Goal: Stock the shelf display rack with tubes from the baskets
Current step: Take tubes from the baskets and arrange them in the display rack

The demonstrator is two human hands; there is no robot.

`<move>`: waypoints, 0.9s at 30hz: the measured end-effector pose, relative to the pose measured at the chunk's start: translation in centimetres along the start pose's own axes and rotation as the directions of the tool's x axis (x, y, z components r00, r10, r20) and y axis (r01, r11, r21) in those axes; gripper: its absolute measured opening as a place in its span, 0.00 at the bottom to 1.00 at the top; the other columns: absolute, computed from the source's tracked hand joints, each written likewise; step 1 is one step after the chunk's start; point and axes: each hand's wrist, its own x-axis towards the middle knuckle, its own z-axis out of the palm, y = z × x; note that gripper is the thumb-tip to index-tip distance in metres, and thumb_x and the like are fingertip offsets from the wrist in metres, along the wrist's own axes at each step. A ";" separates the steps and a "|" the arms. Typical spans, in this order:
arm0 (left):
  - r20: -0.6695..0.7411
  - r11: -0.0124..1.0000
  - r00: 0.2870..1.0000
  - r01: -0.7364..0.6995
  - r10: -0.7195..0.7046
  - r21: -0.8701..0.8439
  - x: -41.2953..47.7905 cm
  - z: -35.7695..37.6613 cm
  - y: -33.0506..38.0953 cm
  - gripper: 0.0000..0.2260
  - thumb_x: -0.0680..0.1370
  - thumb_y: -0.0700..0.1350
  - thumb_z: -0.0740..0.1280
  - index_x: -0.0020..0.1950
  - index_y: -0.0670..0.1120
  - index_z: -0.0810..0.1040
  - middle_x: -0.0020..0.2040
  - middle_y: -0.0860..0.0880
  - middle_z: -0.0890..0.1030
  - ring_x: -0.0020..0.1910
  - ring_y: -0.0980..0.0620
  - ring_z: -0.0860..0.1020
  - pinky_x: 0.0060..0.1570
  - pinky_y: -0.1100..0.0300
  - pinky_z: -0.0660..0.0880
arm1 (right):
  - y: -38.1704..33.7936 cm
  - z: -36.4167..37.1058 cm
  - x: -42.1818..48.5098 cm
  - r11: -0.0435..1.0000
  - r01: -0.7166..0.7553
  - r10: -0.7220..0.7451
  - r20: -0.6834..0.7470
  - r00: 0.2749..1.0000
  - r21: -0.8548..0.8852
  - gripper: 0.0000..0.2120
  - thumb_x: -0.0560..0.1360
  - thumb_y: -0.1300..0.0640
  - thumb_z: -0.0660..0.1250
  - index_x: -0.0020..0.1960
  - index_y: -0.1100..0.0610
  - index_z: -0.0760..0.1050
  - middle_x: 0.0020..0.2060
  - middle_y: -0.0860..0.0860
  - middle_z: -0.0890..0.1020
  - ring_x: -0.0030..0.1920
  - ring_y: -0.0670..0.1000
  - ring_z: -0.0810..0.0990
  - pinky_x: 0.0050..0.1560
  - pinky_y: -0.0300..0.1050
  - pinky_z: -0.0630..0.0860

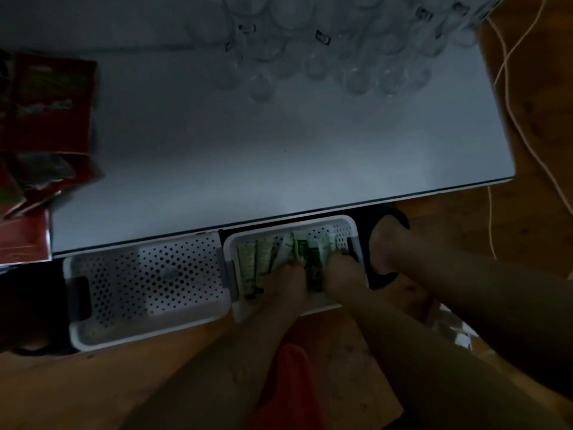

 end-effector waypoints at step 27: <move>-0.176 0.730 0.958 -0.287 0.227 -0.620 -4.8 -6.5 -4.8 0.18 0.73 0.46 0.73 0.62 0.48 0.76 0.50 0.50 0.79 0.47 0.53 0.78 0.36 0.67 0.73 | -1.3 -4.8 -4.3 0.716 0.151 -0.289 0.093 0.953 0.682 0.09 0.78 0.61 0.65 0.58 0.57 0.75 0.36 0.55 0.80 0.34 0.52 0.78 0.33 0.44 0.74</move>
